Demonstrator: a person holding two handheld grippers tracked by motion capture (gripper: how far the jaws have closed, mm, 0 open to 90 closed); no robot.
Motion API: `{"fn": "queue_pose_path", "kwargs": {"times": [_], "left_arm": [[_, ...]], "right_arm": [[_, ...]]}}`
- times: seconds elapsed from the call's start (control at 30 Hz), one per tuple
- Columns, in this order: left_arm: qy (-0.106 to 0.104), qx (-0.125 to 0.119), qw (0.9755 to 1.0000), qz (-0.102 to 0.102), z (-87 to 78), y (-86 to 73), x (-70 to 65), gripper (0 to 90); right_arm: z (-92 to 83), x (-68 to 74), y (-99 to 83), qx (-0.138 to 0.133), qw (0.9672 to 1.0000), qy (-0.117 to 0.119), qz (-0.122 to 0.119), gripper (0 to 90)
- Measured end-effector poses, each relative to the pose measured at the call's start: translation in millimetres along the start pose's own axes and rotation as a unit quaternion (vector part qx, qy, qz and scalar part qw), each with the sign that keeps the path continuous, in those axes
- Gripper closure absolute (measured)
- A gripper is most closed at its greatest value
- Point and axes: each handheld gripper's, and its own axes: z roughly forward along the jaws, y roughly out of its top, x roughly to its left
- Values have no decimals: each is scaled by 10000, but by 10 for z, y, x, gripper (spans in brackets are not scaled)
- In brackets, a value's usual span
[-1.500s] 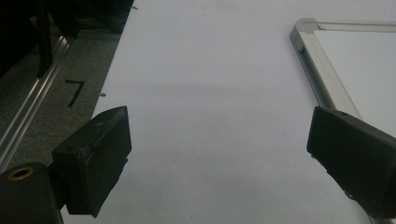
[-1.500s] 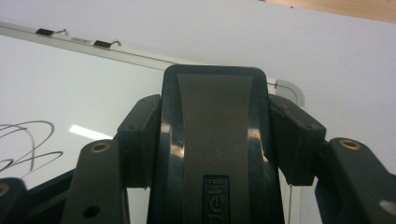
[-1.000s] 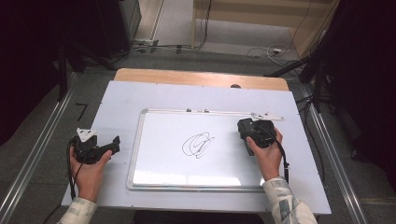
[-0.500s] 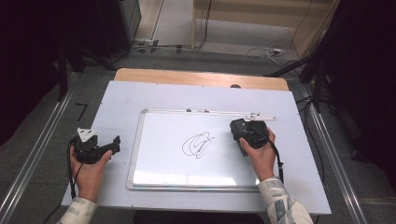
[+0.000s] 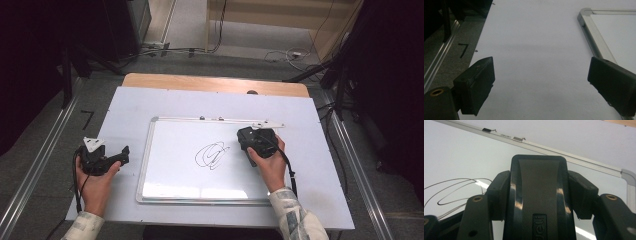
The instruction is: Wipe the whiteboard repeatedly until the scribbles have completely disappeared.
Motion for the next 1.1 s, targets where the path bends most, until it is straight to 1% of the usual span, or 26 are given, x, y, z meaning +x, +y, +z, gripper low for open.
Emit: {"fn": "queue_pose_path", "kwargs": {"times": [0.1, 0.3, 0.33, 0.43, 0.57, 0.63, 0.83, 0.9, 1.1], "left_arm": [[-6, 5, 10000, 2, 4, -1, -1, 78], [-14, 2, 10000, -4, 4, -2, -2, 78], [-15, 13, 10000, 13, 6, -2, 1, 79], [-17, 21, 10000, 14, 9, -2, -4, 78], [-29, 13, 10000, 32, 9, -1, -12, 78], [-22, 17, 10000, 16, 11, -1, -10, 79], [-30, 11, 10000, 14, 11, 0, -8, 78], [-28, 14, 10000, 24, 11, 0, -11, 79], [-34, 20, 10000, 25, 8, 0, -6, 79]], "right_arm": [[69, 56, 16, 35, 10000, 27, -34, 385], [165, 113, 31, 112, 9999, 58, -100, 385], [202, 140, 33, 157, 9997, 84, -145, 385], [256, 191, 39, 176, 9995, 89, -235, 385], [296, 236, 60, 158, 9994, 114, -289, 385], [332, 276, 83, 188, 9991, 109, -376, 385], [380, 343, 121, 201, 9987, 140, -448, 385], [396, 355, 123, 215, 9985, 117, -489, 385], [429, 331, 116, 264, 9986, 63, -456, 385]]}}
